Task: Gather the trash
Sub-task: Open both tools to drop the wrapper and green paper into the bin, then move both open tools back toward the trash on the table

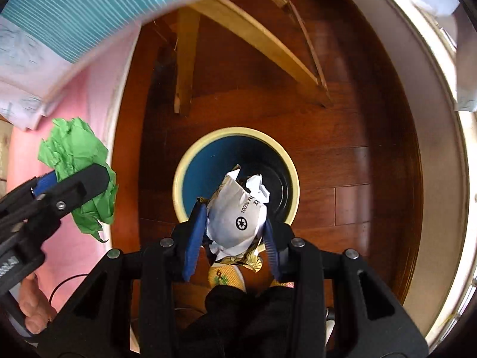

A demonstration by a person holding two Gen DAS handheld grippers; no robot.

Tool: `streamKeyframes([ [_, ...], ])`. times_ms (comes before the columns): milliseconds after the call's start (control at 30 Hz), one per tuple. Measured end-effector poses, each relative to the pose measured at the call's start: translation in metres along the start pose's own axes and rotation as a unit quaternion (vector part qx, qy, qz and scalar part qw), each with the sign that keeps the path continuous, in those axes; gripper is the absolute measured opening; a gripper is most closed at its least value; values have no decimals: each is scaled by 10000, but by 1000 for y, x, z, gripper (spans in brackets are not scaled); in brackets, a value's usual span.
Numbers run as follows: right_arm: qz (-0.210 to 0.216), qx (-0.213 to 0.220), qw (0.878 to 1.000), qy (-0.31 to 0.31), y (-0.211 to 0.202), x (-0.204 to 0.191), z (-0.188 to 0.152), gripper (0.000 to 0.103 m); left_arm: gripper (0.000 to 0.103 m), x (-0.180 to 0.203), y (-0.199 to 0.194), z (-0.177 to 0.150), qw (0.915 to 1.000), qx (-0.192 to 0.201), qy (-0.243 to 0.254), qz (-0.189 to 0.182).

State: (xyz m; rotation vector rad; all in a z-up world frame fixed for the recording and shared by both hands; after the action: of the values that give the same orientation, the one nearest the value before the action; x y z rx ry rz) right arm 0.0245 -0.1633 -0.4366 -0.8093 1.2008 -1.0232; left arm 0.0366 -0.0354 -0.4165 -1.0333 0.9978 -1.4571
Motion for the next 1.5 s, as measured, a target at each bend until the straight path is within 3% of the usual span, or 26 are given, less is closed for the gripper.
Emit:
streamKeyframes([
  [33, 10, -23, 10000, -3, 11, 7, 1, 36, 68, 1, 14, -1, 10000, -95, -5, 24],
  [67, 21, -62, 10000, 11, 22, 13, 1, 45, 72, 0, 27, -2, 9999, -150, -28, 71],
  [133, -5, -39, 10000, 51, 37, 26, 2, 64, 92, -3, 45, -4, 9997, -132, -93, 197],
  [167, 3, 3, 10000, 53, 41, 31, 3, 66, 94, -4, 54, -4, 9995, -142, -123, 237],
  [300, -11, 91, 9999, 81, 48, 42, 9, 67, 94, -15, 69, -6, 9993, -138, -184, 282],
  [433, -3, 130, 9999, 45, 37, 40, 8, 68, 94, -33, 55, -1, 9990, 168, -226, 334],
  [667, 114, 219, 9997, 58, -5, 19, 11, 68, 94, -42, 17, 11, 9984, 91, -325, 453],
  [1033, 376, 436, 9981, -221, -138, -52, 27, 68, 94, -33, -143, 40, 9951, 673, -400, 602],
  [1333, 764, 1069, 9876, -860, -281, -113, 60, 68, 94, -7, -296, 59, 9892, 1277, -452, 557],
  [1500, 906, 1623, 9737, -1317, -348, -143, 84, 69, 94, 2, -366, 85, 9833, 1630, -526, 618],
])
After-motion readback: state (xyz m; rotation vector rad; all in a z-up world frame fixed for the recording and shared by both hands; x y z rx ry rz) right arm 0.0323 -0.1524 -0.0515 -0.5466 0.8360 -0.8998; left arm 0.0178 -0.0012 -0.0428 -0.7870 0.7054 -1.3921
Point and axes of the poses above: each gripper's, at about its wrist camera, not at the fingertips, and y roughly the way its jaws point, x to its right, z to its top, the point moved 7 cm from there along y, roughly the way its jaws point, and after that the axes turned 9 degrees about z, right-handed, at the moved point
